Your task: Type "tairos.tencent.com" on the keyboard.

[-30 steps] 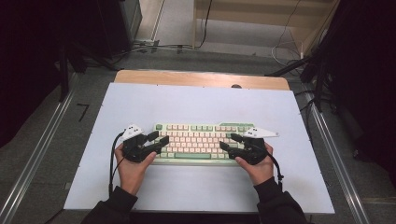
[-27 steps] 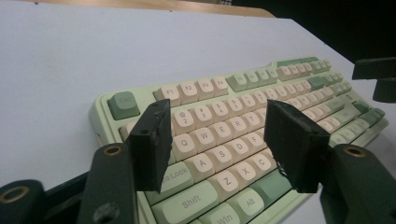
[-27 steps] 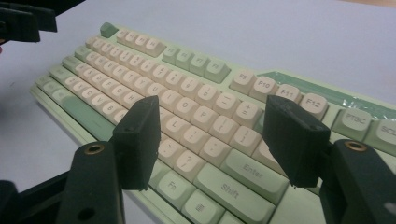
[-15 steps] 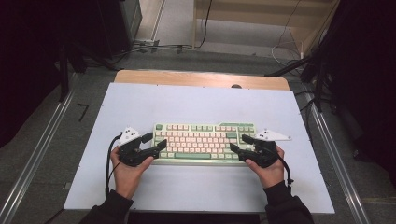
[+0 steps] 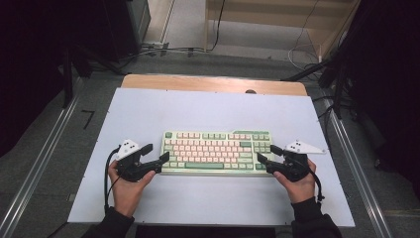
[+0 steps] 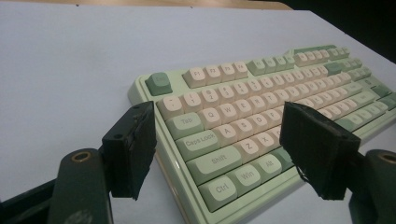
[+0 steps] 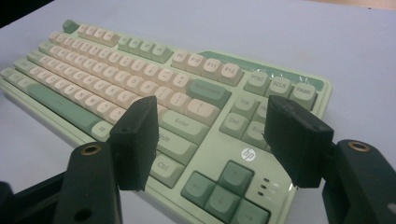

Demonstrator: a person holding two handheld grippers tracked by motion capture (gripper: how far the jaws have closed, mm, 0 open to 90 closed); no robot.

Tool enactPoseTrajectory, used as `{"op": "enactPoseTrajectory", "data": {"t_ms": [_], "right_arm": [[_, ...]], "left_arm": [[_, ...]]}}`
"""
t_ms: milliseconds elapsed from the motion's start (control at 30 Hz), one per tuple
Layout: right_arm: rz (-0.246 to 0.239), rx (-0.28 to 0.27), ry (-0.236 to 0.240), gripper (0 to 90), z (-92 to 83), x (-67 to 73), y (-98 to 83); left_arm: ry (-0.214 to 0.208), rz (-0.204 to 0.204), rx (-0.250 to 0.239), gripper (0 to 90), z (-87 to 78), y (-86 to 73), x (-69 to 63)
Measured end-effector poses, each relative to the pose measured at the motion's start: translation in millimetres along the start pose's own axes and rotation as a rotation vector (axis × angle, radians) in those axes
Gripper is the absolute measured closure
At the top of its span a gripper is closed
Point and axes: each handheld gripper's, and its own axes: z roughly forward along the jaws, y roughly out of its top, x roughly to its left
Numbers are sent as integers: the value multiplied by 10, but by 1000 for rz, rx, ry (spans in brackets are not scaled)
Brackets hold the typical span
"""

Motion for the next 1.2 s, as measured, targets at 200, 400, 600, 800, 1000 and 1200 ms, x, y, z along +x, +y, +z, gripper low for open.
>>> {"op": "enactPoseTrajectory", "data": {"t_ms": [200, 400, 600, 800, 1000, 1200], "right_arm": [[16, -3, -25, 342, -77, -82, -48], [32, -10, -48, 342, -178, -157, -100], [46, -14, -70, 342, -262, -226, -150], [64, -19, -91, 342, -346, -293, -200], [79, -18, -119, 342, -421, -363, -256], [91, -17, -142, 342, -492, -409, -307]], "left_arm": [[24, -14, 10, 279, -59, -32, 27], [39, -26, 18, 278, -104, -66, 78], [52, -35, 22, 279, -138, -91, 100], [63, -45, 13, 278, -196, -103, 130], [76, -56, 7, 279, -259, -121, 167], [90, -67, -4, 279, -323, -150, 211]]}}
